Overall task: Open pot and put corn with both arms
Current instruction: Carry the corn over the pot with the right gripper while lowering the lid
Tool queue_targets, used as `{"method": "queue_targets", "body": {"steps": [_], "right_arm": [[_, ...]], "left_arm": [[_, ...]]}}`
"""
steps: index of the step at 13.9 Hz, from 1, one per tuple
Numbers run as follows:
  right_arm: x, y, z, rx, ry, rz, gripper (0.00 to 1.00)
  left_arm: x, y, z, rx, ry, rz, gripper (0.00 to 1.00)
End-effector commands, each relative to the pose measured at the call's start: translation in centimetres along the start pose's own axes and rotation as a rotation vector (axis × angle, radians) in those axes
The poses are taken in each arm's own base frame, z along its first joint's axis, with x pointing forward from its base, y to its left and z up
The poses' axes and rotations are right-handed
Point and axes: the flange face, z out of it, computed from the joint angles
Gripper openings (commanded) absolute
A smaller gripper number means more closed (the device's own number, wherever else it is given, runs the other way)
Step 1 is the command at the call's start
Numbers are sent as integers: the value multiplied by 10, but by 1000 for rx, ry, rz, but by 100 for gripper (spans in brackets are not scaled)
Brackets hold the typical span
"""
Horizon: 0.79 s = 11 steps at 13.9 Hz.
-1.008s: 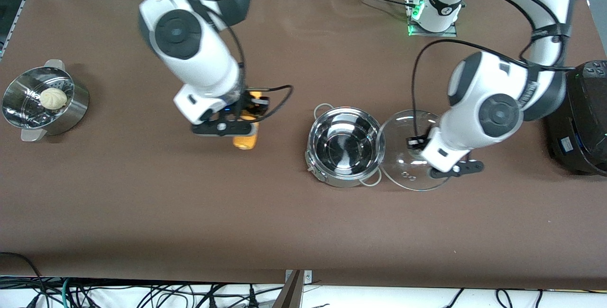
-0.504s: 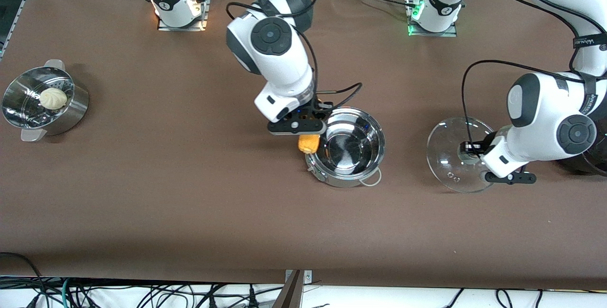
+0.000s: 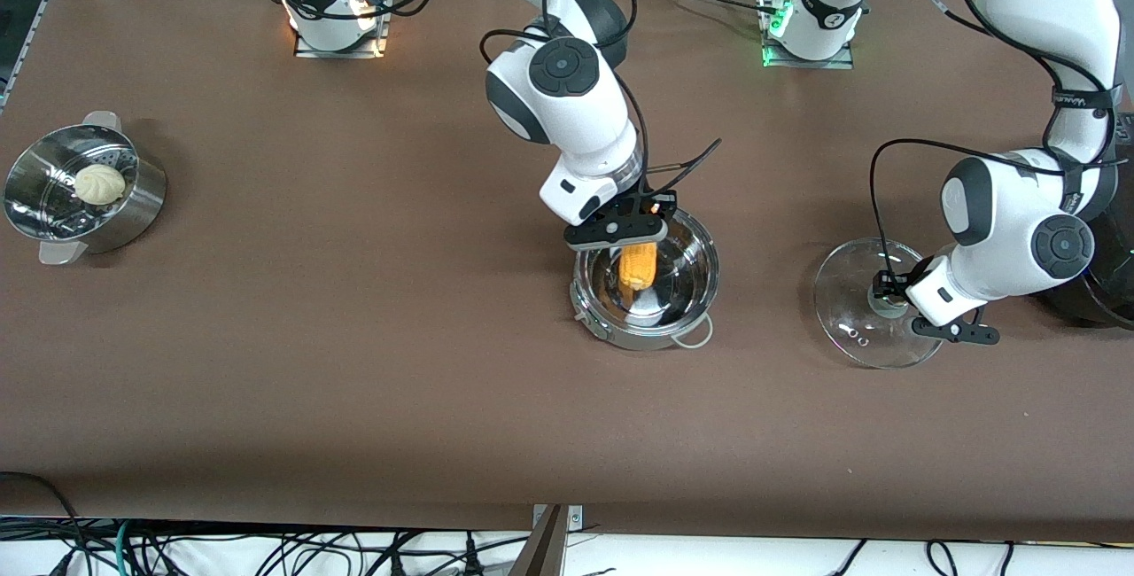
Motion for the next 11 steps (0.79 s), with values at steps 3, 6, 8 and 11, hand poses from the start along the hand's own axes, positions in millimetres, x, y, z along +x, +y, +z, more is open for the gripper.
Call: {"method": "queue_targets", "body": {"steps": [3,6,8,11], "right_arm": [[-16,-17,37,35,27,-18,0],[-15,-15,42,31,27,-18,0],[-15,-14,43,29,27,-19,0],[-16,-7,64,26,27,-19,0]], "left_arm": [[0,-25,28,-41,38,36,0],[0,-24,36,-41,24,37,0],[-1,-24,39,-42,19,35,1],[-1,-24,38,-41,19,24,90]]}}
